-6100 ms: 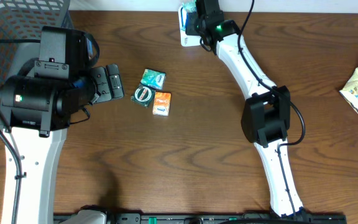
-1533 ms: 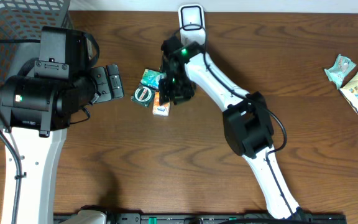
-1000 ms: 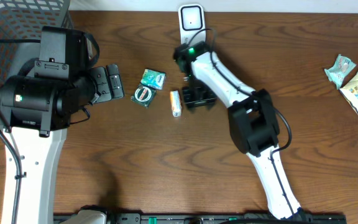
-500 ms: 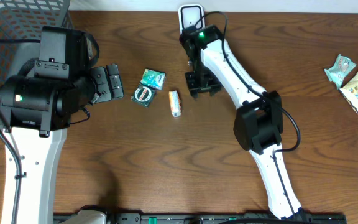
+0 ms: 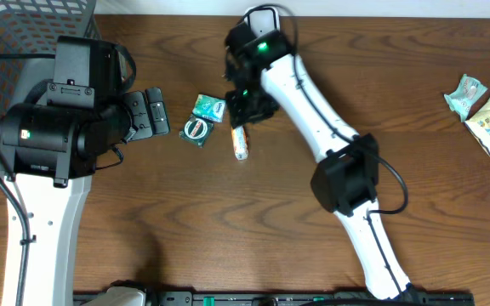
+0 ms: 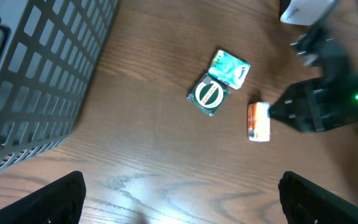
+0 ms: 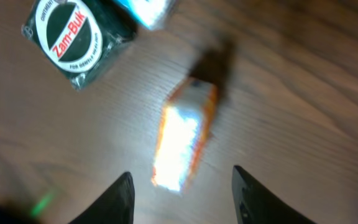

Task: Scan the item barcode

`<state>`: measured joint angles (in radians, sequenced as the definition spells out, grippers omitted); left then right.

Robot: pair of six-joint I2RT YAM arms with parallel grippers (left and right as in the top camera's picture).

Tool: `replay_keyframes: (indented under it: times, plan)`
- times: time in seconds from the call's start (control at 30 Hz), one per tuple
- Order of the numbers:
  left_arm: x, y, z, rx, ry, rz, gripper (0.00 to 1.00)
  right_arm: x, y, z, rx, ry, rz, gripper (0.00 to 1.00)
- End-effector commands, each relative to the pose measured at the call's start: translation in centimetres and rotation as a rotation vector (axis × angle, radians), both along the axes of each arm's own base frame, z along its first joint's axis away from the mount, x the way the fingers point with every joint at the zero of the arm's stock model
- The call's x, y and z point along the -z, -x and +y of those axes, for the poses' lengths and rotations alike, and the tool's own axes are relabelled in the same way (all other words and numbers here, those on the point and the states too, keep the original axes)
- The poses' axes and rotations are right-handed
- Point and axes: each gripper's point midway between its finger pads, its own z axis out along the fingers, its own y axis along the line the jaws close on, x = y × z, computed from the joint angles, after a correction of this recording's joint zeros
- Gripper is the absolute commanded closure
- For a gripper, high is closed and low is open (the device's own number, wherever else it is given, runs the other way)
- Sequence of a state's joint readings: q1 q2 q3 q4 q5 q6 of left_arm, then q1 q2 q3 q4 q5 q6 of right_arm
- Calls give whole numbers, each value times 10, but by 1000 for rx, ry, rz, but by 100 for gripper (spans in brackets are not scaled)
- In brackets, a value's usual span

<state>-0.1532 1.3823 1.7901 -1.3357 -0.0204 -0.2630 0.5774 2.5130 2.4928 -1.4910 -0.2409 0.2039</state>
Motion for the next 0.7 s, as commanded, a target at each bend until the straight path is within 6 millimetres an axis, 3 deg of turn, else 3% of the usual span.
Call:
replay_keyframes:
  times: [0.0, 0.13, 0.2, 0.27, 0.47, 0.53, 0.67]
  plan:
    - [2, 2, 0, -4, 7, 8, 2, 26, 9, -7, 10, 138, -11, 55]
    - [2, 2, 0, -4, 7, 8, 2, 44, 6, -26, 39, 260, -40, 56]
    - [2, 2, 0, -4, 7, 8, 2, 49, 1, -45, 85, 357, -71, 57]
    - [2, 2, 0, -4, 7, 8, 2, 47, -3, -67, 128, 449, -92, 58]
    - [2, 2, 0, -4, 7, 8, 2, 32, -6, -106, 161, 546, -69, 51]
    - [2, 2, 0, -4, 7, 8, 2, 31, -2, -106, 163, 500, -20, 51]
    - [2, 1, 0, -4, 7, 8, 2, 35, 7, -73, 58, 258, 88, 51]
